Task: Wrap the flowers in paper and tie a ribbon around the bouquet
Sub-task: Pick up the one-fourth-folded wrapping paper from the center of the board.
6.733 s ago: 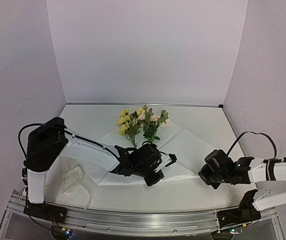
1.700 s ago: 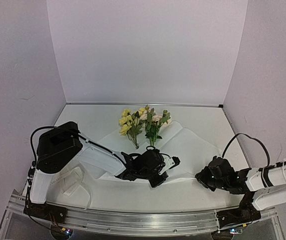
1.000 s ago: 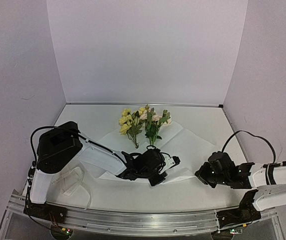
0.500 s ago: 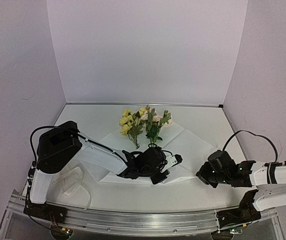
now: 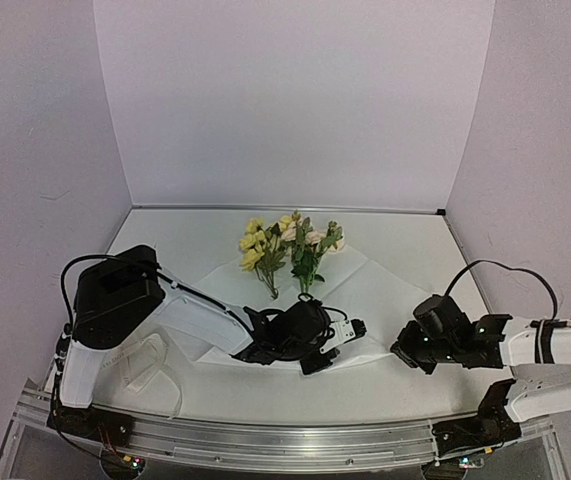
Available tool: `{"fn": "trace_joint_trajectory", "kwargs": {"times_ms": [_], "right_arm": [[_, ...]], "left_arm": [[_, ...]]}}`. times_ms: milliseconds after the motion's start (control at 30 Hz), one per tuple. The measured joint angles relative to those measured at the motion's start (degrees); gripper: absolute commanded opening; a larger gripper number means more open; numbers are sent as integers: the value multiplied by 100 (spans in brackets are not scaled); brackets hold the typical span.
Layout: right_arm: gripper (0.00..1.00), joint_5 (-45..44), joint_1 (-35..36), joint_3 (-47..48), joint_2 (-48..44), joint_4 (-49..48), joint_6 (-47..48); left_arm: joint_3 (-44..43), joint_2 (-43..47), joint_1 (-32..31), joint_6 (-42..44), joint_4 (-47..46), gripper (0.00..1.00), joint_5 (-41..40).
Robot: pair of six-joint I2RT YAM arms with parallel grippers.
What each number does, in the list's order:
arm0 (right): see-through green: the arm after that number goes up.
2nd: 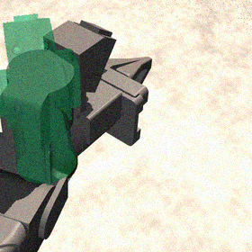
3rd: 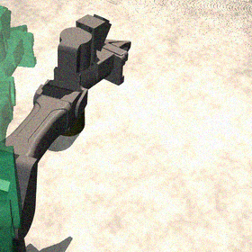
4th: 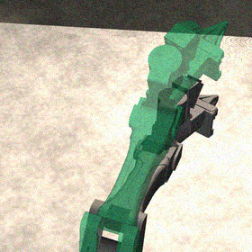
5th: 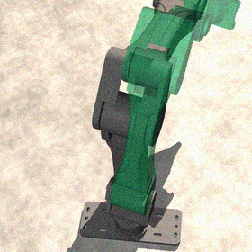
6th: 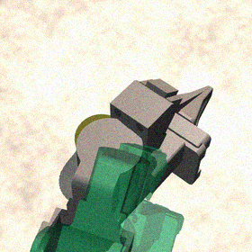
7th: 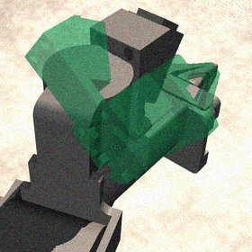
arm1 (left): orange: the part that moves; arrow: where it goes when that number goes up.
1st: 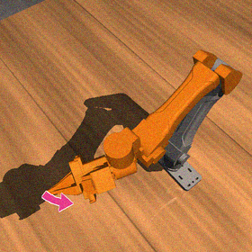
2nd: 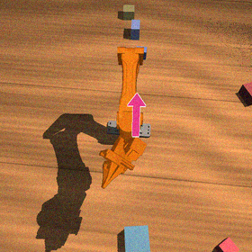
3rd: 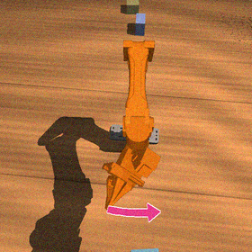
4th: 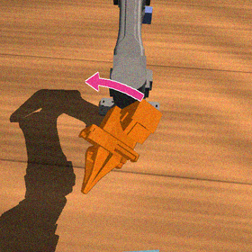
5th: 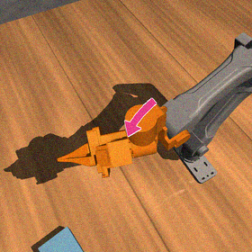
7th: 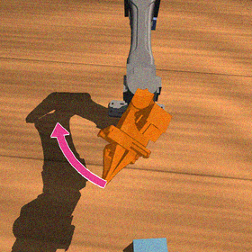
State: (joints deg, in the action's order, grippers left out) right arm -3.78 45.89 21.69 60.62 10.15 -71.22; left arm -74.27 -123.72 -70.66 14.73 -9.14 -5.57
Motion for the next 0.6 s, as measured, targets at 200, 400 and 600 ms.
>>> {"fn": "trace_joint_trajectory", "kwargs": {"times_ms": [200,400,600], "right_arm": [[0,144,-1,126,0,201,-17],[0,353,0,271,21,319,-94],[0,479,-4,450,15,513,-81]], "left_arm": [[113,11,-67,162,-111,22,-30],[257,40,-139,222,-240,22,-69],[283,42,-178,289,-298,21,-152]]}}
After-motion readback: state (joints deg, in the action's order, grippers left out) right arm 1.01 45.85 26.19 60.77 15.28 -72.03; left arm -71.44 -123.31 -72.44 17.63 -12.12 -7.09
